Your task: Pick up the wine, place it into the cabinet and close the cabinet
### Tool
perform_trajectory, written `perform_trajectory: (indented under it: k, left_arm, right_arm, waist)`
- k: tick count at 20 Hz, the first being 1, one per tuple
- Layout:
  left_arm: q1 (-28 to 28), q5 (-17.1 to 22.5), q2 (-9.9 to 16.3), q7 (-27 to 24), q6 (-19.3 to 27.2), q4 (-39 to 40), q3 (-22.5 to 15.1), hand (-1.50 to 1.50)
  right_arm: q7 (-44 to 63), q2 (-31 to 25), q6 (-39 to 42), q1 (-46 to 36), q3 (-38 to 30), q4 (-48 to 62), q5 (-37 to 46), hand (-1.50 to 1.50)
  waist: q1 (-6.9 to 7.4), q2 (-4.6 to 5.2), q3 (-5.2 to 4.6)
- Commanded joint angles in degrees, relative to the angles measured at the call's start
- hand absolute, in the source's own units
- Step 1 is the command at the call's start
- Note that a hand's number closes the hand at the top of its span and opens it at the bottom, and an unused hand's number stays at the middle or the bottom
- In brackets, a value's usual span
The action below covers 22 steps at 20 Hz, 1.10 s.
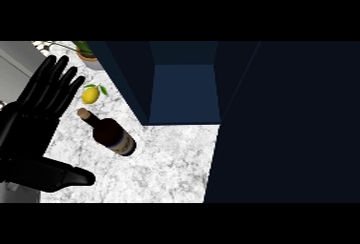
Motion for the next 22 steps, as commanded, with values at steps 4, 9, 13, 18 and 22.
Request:
perform_trajectory:
  k: [4,9,13,18,22]
  left_arm:
    - [6.3,-3.5,-1.9,-9.7,-3.8,7.1,-0.6,-1.50]
    - [8.8,-5.3,-1.5,-16.5,-6.1,11.4,0.9,-1.50]
    - [7.7,-5.2,-0.9,-18.9,-7.0,15.2,2.5,-1.50]
    - [10.2,-6.9,-0.5,-24.4,-9.8,20.7,2.6,-1.50]
    - [10.4,-6.8,-0.1,-24.9,-10.7,23.5,3.2,-1.50]
  right_arm:
    - [6.8,-1.2,-3.2,-1.5,2.7,-11.0,7.3,-1.50]
    - [5.0,-2.4,-4.8,0.7,6.0,-10.2,9.1,-1.50]
    - [4.4,-3.8,-4.5,-1.3,3.4,-9.1,7.0,-1.50]
    - [7.2,-3.7,-6.8,-5.2,3.7,-8.5,8.4,-1.50]
    - [10.4,-5.4,-8.3,-4.9,5.1,-11.6,9.4,-1.50]
  waist:
    - [0.12,-0.07,-0.07]
    - [0.02,-0.10,-0.03]
    - [0.31,0.04,0.00]
    - [0.46,0.02,-0.04]
    - [0.14,-0.12,-0.03]
